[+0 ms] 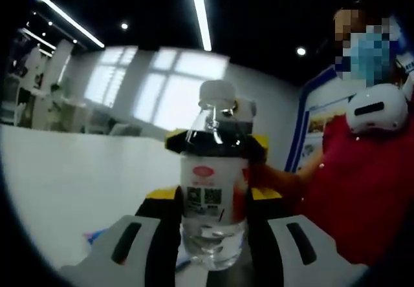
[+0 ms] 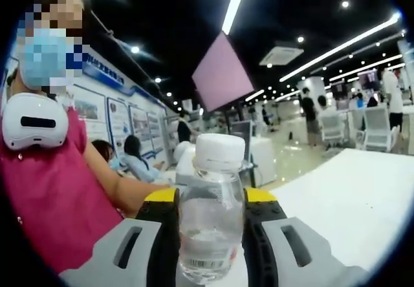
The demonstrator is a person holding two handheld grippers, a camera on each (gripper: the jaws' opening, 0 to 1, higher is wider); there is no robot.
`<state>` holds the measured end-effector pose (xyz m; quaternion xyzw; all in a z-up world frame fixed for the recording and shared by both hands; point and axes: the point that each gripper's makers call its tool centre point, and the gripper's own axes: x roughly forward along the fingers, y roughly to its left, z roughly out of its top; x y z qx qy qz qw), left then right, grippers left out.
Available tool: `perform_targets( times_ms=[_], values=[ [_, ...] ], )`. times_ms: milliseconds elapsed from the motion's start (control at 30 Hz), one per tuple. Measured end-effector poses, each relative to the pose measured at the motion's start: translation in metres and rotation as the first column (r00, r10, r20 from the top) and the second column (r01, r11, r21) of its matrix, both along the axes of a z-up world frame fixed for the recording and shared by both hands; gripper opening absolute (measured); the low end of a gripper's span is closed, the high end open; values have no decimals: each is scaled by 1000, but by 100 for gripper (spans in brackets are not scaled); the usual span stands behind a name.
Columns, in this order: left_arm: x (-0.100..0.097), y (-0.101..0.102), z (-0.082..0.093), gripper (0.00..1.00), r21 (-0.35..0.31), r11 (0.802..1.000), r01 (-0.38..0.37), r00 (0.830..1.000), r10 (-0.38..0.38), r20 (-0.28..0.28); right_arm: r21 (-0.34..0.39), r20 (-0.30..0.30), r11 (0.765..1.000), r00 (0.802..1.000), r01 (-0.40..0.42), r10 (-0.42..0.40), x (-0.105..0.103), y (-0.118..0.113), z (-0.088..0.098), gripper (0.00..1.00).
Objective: Arrange the tabletop items into an orderly group along one side of the table until the central work area is clear of visible clutter.
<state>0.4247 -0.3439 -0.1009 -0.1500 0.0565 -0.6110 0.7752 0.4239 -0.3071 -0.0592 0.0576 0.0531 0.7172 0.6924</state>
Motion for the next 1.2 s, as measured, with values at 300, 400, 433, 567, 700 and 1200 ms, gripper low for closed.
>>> perform_targets(
  times_ms=[300,400,433,567,700,1200],
  values=[
    [15,9,-4,48,30,994,-107,994,107,10,-7,13,998,998,66,-66,18,-2,0,34],
    [22,12,-6,53,76,981,-178,983,175,47,-22,30,994,994,107,-107,26,-1,-3,35],
    [25,13,-4,54,78,974,-211,976,207,62,-25,31,992,992,122,-121,29,-1,-3,35],
    [34,16,-3,55,134,940,-313,947,298,123,-48,51,981,982,186,-184,43,1,-8,35],
    [40,15,-4,57,207,888,-410,906,372,201,-42,29,964,965,263,-262,60,0,-10,35],
    [74,10,-9,56,284,710,-644,764,588,265,-25,48,904,904,427,-426,84,-2,-6,35]
  ],
)
